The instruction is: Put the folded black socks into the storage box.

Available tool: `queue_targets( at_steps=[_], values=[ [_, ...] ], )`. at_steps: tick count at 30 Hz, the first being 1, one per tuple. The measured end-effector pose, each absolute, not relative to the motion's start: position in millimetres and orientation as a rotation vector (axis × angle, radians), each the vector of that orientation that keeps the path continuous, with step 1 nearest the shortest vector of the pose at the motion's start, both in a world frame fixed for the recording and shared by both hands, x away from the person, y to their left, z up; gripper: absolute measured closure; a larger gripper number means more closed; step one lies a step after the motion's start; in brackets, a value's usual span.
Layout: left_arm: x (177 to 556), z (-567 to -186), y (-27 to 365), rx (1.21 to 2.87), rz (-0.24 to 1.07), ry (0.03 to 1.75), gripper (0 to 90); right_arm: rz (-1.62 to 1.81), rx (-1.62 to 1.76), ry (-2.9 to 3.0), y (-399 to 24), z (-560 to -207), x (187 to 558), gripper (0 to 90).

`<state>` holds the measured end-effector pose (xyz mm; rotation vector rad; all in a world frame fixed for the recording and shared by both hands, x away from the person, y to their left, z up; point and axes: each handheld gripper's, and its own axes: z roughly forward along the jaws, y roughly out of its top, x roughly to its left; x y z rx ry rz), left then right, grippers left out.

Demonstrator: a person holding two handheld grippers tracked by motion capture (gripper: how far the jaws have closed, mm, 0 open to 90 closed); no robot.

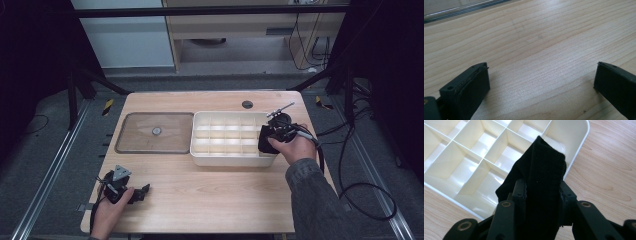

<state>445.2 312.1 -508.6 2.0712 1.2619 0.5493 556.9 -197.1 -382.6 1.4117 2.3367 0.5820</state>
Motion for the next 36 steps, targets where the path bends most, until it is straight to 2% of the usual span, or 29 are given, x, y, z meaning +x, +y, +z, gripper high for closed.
queue_targets(
  at_steps=[36],
  values=[
    [445, -509, 313, 2.075, 0.546, 1.252, 0.0, 0.487, 1.390, 2.351, -190, -392, 558, 66.2]
  ],
)
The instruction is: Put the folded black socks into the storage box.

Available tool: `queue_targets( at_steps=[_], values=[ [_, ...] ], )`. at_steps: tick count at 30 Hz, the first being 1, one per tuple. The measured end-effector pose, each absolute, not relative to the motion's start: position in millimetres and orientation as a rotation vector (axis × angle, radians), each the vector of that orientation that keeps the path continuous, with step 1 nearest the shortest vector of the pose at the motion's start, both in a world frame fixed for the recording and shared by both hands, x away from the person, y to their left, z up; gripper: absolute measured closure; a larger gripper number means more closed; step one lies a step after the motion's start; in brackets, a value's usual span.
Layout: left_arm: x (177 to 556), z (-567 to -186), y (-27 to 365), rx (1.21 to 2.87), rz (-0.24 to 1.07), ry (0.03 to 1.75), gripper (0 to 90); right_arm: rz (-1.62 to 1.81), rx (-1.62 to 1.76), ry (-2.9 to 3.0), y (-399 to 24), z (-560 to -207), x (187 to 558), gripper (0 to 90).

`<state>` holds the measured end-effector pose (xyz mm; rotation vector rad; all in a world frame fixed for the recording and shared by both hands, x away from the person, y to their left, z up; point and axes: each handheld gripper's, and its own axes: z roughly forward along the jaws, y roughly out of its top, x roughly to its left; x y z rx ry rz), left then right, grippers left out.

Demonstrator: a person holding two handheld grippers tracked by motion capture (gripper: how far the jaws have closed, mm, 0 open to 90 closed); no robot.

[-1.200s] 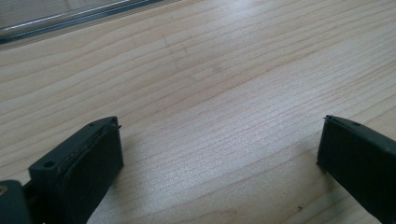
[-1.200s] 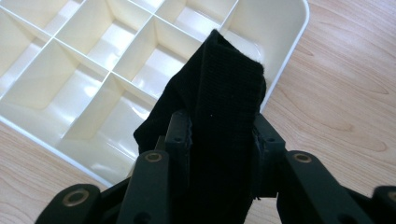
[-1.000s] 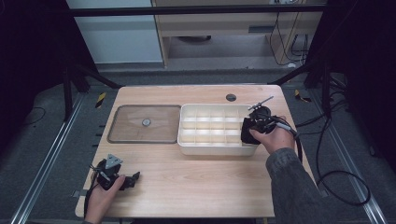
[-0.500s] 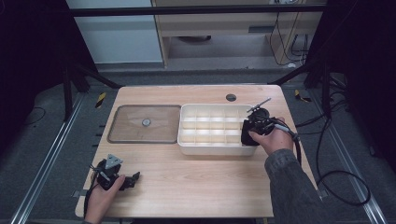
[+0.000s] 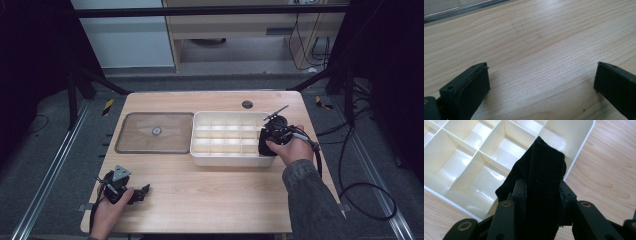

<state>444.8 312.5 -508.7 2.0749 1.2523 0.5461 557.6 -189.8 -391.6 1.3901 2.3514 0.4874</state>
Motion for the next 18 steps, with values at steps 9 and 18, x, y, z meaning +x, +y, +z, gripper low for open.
queue_targets(
  at_steps=[9, 18],
  values=[
    [445, -509, 313, 2.077, 0.545, 1.251, 0.0, 0.451, 1.371, 2.354, -186, -400, 558, 66.1],
    [445, -509, 313, 2.078, 0.545, 1.250, 0.0, 0.441, 1.364, 2.362, -183, -406, 556, 66.2]
  ],
)
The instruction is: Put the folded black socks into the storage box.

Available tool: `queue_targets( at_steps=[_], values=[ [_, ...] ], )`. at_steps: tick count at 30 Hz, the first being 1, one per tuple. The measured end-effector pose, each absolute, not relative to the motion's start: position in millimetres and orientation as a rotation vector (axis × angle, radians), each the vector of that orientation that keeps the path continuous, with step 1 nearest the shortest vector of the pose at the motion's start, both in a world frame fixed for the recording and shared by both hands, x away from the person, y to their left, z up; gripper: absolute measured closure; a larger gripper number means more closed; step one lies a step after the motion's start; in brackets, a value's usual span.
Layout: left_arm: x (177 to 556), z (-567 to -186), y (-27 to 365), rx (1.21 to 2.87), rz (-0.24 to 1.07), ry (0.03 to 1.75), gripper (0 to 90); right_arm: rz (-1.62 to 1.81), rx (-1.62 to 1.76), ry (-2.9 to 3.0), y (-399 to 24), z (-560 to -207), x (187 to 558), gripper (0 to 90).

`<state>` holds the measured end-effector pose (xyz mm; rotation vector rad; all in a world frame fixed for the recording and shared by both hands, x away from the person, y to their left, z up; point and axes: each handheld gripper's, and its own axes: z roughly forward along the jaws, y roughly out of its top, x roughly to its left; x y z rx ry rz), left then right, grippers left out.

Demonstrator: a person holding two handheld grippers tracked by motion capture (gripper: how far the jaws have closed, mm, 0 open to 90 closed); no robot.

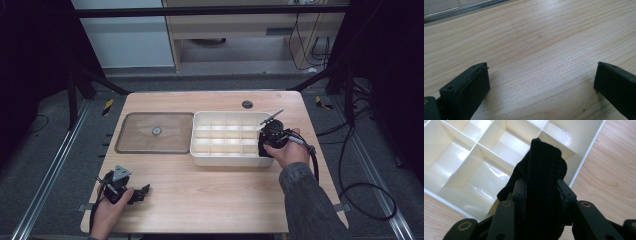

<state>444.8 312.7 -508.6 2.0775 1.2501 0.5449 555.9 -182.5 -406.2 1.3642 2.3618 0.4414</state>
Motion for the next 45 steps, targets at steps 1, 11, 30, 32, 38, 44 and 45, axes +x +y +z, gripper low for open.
queue_targets(
  at_steps=[1, 11, 30, 32, 38, 44, 45],
  values=[
    [445, -509, 313, 2.078, 0.545, 1.250, 0.0, 0.443, 1.370, 2.360, -182, -407, 556, 66.2],
    [445, -509, 313, 2.076, 0.546, 1.251, 0.0, 0.446, 1.380, 2.362, -181, -411, 554, 66.6],
    [445, -509, 313, 2.076, 0.546, 1.251, 0.0, 0.441, 1.401, 2.373, -179, -421, 552, 67.0],
    [445, -509, 313, 2.076, 0.546, 1.251, 0.0, 0.439, 1.400, 2.378, -179, -421, 552, 66.9],
    [445, -509, 312, 2.071, 0.546, 1.253, 0.0, 0.436, 1.399, 2.372, -178, -420, 552, 63.9],
    [445, -509, 312, 2.070, 0.545, 1.253, 0.0, 0.447, 1.387, 2.384, -180, -414, 553, 56.9],
    [445, -509, 312, 2.070, 0.545, 1.253, 0.0, 0.446, 1.393, 2.383, -179, -414, 553, 55.6]
  ],
)
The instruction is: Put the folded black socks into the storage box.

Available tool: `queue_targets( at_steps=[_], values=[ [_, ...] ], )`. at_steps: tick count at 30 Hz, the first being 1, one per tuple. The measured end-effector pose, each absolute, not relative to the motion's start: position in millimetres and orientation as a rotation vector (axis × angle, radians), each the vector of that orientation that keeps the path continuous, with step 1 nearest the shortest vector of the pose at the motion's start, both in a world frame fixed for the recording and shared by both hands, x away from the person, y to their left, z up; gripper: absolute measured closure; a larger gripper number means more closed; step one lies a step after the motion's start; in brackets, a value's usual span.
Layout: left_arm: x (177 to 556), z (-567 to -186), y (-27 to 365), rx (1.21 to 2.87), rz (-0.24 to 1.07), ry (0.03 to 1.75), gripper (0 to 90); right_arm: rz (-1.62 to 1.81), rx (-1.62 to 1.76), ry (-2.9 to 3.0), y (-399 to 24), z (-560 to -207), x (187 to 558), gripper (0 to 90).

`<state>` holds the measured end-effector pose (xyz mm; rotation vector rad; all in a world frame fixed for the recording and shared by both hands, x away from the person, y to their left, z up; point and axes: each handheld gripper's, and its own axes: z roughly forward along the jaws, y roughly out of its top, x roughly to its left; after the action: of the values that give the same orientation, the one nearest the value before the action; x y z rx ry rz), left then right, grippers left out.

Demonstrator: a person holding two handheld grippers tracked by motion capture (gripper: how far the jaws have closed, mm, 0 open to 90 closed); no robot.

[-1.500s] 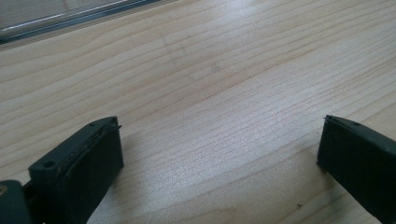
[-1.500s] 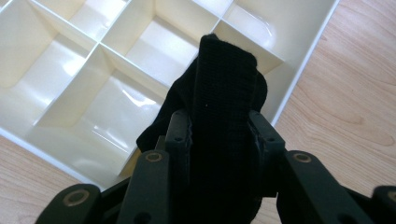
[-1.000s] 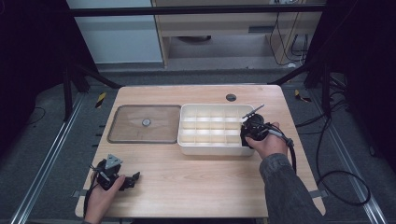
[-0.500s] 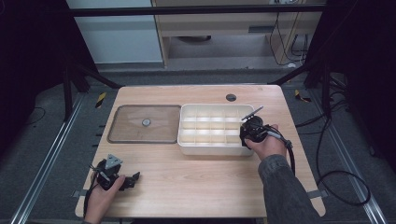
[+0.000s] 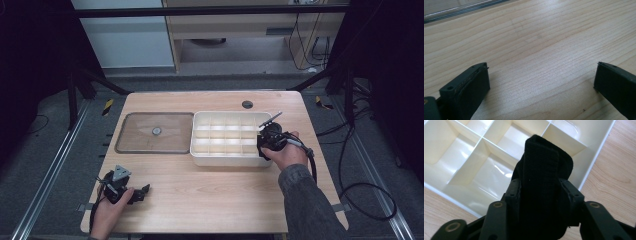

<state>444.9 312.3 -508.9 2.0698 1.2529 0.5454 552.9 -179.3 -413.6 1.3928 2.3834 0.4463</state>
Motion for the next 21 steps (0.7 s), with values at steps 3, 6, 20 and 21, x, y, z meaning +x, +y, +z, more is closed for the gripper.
queue_targets(
  at_steps=[3, 6, 20, 21],
  values=[
    [445, -509, 312, 2.070, 0.545, 1.253, 0.0, 0.458, 1.402, 2.384, -178, -408, 552, 46.3],
    [445, -509, 312, 2.071, 0.545, 1.252, 0.0, 0.472, 1.411, 2.380, -179, -400, 550, 40.1],
    [445, -509, 312, 2.071, 0.546, 1.252, 0.0, 0.629, 1.391, 2.376, -191, -365, 534, 25.8],
    [445, -509, 312, 2.071, 0.546, 1.252, 0.0, 0.637, 1.395, 2.368, -193, -362, 534, 26.1]
  ],
)
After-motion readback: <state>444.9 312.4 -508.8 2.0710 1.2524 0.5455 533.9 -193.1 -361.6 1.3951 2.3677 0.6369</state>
